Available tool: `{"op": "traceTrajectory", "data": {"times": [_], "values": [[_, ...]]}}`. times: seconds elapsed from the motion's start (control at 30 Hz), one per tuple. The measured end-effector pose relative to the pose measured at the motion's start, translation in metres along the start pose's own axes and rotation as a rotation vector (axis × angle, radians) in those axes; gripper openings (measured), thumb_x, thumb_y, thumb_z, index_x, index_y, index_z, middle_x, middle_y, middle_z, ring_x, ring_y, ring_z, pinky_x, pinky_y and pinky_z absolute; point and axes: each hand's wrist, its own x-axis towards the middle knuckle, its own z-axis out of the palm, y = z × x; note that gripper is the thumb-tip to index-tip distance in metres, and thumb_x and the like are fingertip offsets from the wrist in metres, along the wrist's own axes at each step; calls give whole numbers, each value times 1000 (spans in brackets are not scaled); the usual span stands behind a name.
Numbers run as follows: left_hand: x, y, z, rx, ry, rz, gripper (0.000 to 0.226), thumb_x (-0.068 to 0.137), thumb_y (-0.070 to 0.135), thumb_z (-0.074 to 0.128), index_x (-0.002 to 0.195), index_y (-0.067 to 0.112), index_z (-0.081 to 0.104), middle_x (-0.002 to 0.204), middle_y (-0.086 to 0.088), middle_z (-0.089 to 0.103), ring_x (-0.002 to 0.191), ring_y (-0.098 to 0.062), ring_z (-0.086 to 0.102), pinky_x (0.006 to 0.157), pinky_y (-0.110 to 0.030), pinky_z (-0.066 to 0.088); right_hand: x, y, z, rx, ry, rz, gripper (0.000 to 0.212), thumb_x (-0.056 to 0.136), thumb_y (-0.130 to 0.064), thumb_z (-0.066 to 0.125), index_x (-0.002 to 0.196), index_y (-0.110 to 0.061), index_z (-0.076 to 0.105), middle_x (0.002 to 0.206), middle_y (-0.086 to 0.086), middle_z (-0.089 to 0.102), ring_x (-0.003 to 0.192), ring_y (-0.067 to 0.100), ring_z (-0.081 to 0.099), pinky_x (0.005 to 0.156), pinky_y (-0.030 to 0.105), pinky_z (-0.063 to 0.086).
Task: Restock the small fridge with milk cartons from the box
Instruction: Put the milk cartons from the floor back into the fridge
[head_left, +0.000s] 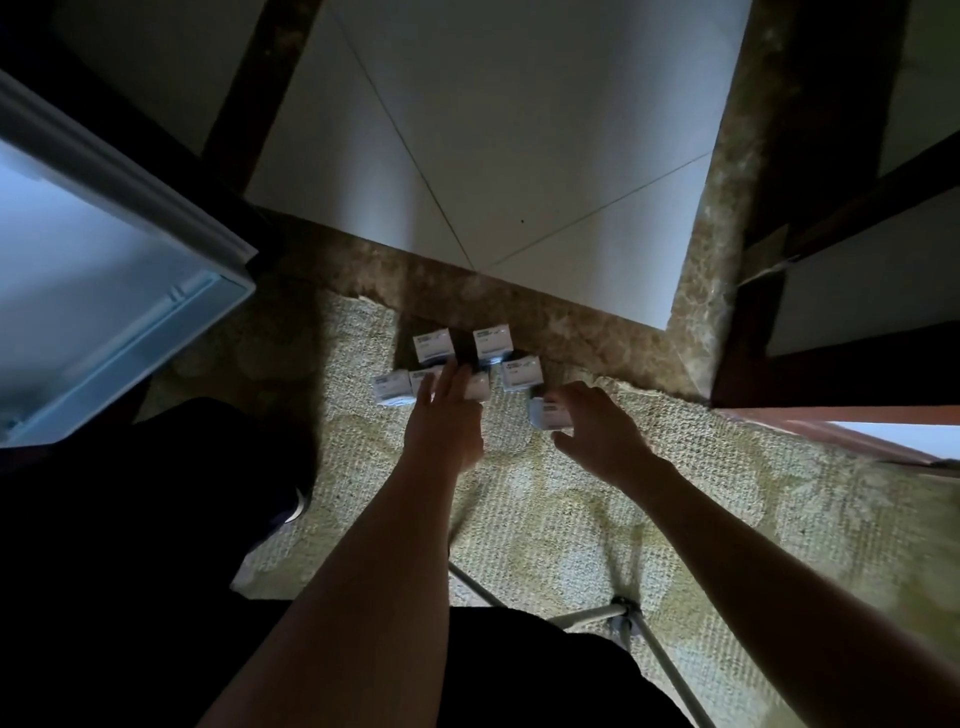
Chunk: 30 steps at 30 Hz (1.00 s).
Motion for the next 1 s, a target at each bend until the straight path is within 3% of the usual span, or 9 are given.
{"op": "traceTrajectory", "data": {"times": [0.1,0.2,0.33,0.43,0.67,0.83,0.9,1.0], "values": [[3,3,0,66,26,1,49,90,26,61,138,18,54,166,-7,1,153,-27,-9,123,-49,-6,2,2,3,-31,58,-14,47,82,-14,74,126,-17,60,123,3,62,109,24,57,82,37,53],[3,4,3,104,81,40,51,86,24,67,135,15,57,162,-9,15,151,-30,8,123,-49,0,5,1,2,-76,74,-30,44,83,-17,75,124,-19,61,121,3,63,106,24,59,79,36,53],[-1,0,9,119,162,145,38,88,12,66,126,15,65,153,-11,39,135,-35,41,114,-46,33,6,-1,1,-103,85,-38,41,84,-18,75,123,-18,61,119,3,64,105,25,60,78,37,53],[-5,4,1,25,127,197,33,89,7,61,120,16,66,117,-8,66,107,-30,62,89,-38,51,4,-1,3,-114,86,-38,41,84,-19,74,123,-20,60,119,2,63,104,25,59,76,35,52],[-9,14,-15,-63,214,277,18,89,11,67,103,20,71,106,-2,67,99,-22,64,78,-32,46,-7,4,5,-94,123,-69,40,85,-24,72,123,-19,61,114,2,64,98,24,60,69,33,53],[-18,15,-19,-58,278,232,55,82,15,74,128,18,43,104,-6,70,97,-25,67,74,-35,51,-19,-4,-6,-86,124,-70,43,86,-30,72,126,-18,60,117,3,64,101,25,60,74,36,53],[-23,16,-20,-77,256,204,56,83,14,72,130,19,42,106,-8,68,98,-26,67,75,-37,53,-24,-10,-13,-74,142,-65,44,86,-31,72,127,-19,60,118,3,64,101,25,60,76,36,53],[-32,15,-29,-143,186,175,54,86,16,71,133,18,47,118,-10,60,110,-26,60,90,-39,53,-34,-21,-27,-59,193,-60,43,86,-32,72,125,-21,60,117,1,64,102,23,61,78,35,52]]}}
